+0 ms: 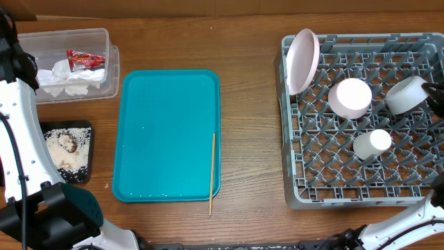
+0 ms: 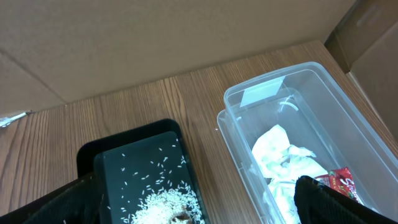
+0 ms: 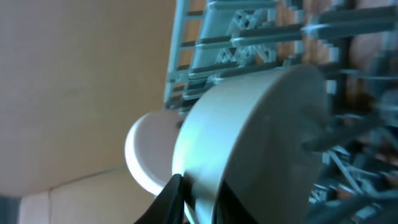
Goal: Sort waste into correct bins and load items into the dishwasher
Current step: 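Carry the white bowl right and set it in the dish rack, then move the right gripper to the wooden chopstick on the teal tray and grasp it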
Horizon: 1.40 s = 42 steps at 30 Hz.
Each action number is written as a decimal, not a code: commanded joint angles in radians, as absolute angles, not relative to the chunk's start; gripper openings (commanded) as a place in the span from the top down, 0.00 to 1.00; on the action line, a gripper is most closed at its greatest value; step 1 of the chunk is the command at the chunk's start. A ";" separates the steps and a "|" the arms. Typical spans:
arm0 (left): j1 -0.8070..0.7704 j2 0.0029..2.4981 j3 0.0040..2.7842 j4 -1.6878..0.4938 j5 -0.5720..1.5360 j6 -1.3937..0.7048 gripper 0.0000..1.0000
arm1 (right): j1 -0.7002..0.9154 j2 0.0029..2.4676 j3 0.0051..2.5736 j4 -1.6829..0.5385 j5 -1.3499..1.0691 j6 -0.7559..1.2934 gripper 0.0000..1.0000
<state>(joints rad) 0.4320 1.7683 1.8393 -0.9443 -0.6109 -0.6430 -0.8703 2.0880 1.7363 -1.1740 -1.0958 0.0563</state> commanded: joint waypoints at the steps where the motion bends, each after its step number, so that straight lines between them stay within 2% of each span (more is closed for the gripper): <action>1: 0.425 1.773 1.839 -0.942 -0.628 -0.627 0.00 | -0.886 2.004 1.792 -1.175 -0.859 0.183 0.83; 7: 0.425 1.773 1.839 -0.942 -0.628 -0.627 0.00 | -0.886 1.819 1.838 -1.170 -0.616 0.366 0.78; 17: 0.425 1.773 1.839 -0.942 -0.628 -0.627 0.00 | -0.821 1.590 1.838 -1.126 -0.599 0.394 0.77; 22: 0.425 1.773 1.839 -0.942 -0.628 -0.627 0.00 | -0.657 1.532 1.838 -1.131 -0.629 0.299 0.77; 26: 0.425 1.773 1.839 -0.942 -0.628 -0.627 0.00 | -0.427 1.503 1.838 -1.168 -0.667 0.124 0.76; 29: 0.425 1.773 1.839 -0.942 -0.628 -0.627 0.00 | -0.221 1.498 1.838 -1.204 -0.666 0.071 0.75; 31: 0.425 1.773 1.839 -0.942 -0.628 -0.627 0.00 | -0.060 1.499 1.834 -1.226 -0.622 0.071 0.67; 32: 0.425 1.773 1.839 -0.942 -0.628 -0.627 0.00 | 0.023 1.500 1.828 -1.229 -0.578 0.074 0.49; 33: 0.425 1.773 1.839 -0.942 -0.628 -0.627 0.00 | 0.089 1.501 1.822 -1.229 -0.528 0.083 0.02; 38: 0.425 1.773 1.839 -0.942 -0.628 -0.627 0.00 | 0.439 1.548 1.781 -1.234 -0.146 0.329 0.00; 42: 0.425 1.773 1.839 -0.942 -0.628 -0.627 0.00 | 0.639 1.640 1.773 -1.272 0.011 0.529 0.00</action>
<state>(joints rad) 0.4320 1.7683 1.8393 -0.9443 -0.6109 -0.6434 0.5518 1.5806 1.7874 -1.2594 -0.2100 0.3313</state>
